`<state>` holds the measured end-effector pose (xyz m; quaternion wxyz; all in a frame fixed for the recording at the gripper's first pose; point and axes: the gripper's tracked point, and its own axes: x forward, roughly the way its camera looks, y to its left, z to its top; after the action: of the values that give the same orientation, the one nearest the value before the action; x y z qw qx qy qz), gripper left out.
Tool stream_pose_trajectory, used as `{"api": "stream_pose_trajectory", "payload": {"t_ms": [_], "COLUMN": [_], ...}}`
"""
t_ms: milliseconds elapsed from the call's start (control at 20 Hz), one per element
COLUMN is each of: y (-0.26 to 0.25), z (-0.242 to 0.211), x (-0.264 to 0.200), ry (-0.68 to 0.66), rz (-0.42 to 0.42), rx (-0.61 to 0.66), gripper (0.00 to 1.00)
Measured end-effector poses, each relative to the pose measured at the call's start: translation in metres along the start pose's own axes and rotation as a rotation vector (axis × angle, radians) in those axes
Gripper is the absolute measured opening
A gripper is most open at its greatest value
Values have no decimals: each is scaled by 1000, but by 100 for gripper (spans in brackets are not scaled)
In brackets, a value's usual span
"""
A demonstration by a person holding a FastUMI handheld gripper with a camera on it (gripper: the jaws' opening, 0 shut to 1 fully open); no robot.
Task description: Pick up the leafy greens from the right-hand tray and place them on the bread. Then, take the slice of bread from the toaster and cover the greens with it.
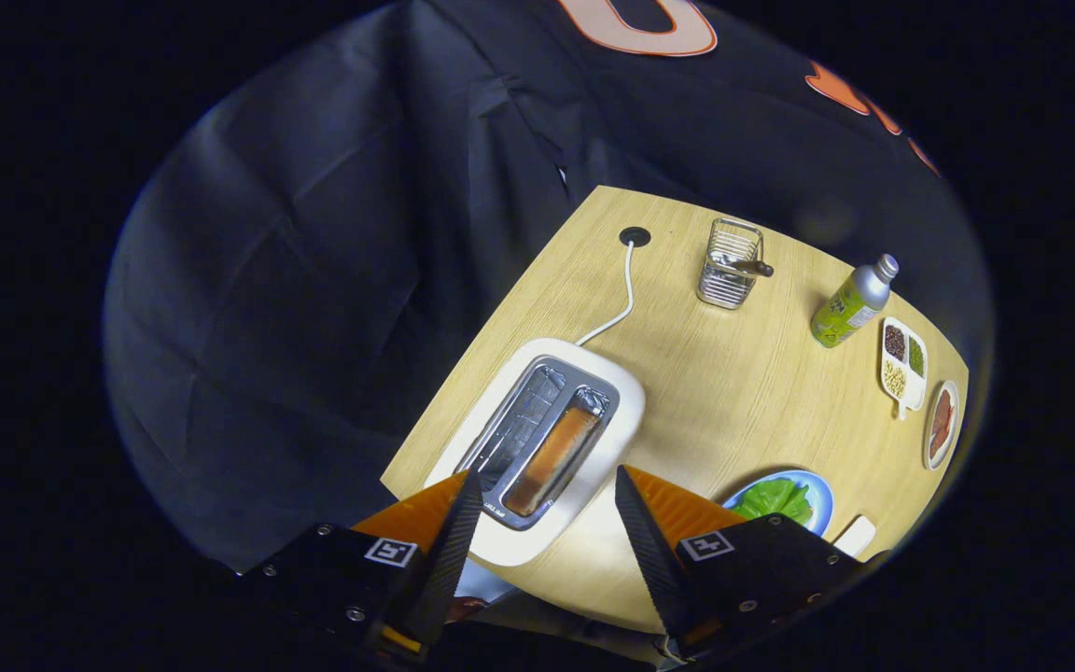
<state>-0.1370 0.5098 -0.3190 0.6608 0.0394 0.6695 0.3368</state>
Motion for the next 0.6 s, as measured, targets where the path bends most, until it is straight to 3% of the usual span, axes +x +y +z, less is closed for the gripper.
{"api": "stream_pose_trajectory", "payload": {"t_ms": [200,350,600], "y": [-9,0,4], "z": [1,3,-6], "x": [21,31,45], "ry": [59,97,183], "rz": [-53,-20,-12], "rx": [67,120,177], "gripper": [79,68,57]}}
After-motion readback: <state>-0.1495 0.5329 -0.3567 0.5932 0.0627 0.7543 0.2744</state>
